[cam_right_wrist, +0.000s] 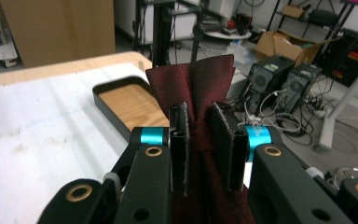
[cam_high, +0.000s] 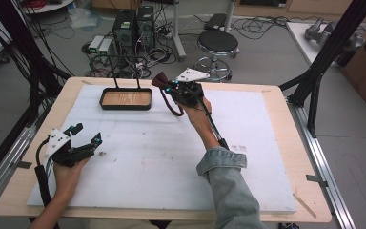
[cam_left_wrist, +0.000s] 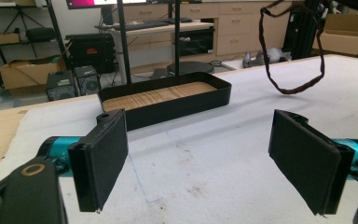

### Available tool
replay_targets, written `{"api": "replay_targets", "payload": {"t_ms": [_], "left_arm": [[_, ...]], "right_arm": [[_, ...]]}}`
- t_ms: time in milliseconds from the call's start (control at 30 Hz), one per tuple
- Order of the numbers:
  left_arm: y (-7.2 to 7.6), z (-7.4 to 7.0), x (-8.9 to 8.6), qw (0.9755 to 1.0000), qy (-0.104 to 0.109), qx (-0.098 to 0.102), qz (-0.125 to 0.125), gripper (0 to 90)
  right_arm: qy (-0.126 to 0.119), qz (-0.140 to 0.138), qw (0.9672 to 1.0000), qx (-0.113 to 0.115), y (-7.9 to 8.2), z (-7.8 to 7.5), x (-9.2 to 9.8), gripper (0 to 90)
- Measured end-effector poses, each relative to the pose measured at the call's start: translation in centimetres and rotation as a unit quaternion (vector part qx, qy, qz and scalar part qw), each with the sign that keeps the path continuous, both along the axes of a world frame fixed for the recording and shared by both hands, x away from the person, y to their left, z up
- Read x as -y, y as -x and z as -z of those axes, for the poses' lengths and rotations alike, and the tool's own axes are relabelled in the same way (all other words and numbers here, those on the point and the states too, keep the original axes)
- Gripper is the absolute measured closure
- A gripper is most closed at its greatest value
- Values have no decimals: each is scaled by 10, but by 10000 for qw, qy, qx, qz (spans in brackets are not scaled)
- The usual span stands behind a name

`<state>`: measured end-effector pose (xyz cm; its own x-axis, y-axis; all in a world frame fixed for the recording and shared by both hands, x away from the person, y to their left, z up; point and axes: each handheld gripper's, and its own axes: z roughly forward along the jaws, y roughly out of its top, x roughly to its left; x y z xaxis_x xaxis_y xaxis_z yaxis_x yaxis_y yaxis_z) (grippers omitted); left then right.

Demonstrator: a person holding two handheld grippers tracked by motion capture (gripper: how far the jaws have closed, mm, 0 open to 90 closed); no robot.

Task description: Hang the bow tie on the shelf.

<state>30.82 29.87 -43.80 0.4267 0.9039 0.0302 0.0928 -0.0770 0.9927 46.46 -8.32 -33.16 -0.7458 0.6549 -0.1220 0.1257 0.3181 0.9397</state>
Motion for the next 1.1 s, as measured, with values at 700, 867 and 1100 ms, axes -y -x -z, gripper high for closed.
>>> {"api": "replay_targets", "payload": {"t_ms": [700, 867, 1100], "left_arm": [[0, 0, 0, 10000, 5, 9, -4, 201], [0, 0, 0, 10000, 0, 7, -5, 200], [0, 0, 0, 10000, 0, 4, -10, 200]], "right_arm": [[-434, -344, 9984, 117, -16, -20, -25, 773], [-444, -603, 9971, 133, -17, -20, -29, 773], [-522, -755, 9957, 114, -20, -23, -32, 773]]}}
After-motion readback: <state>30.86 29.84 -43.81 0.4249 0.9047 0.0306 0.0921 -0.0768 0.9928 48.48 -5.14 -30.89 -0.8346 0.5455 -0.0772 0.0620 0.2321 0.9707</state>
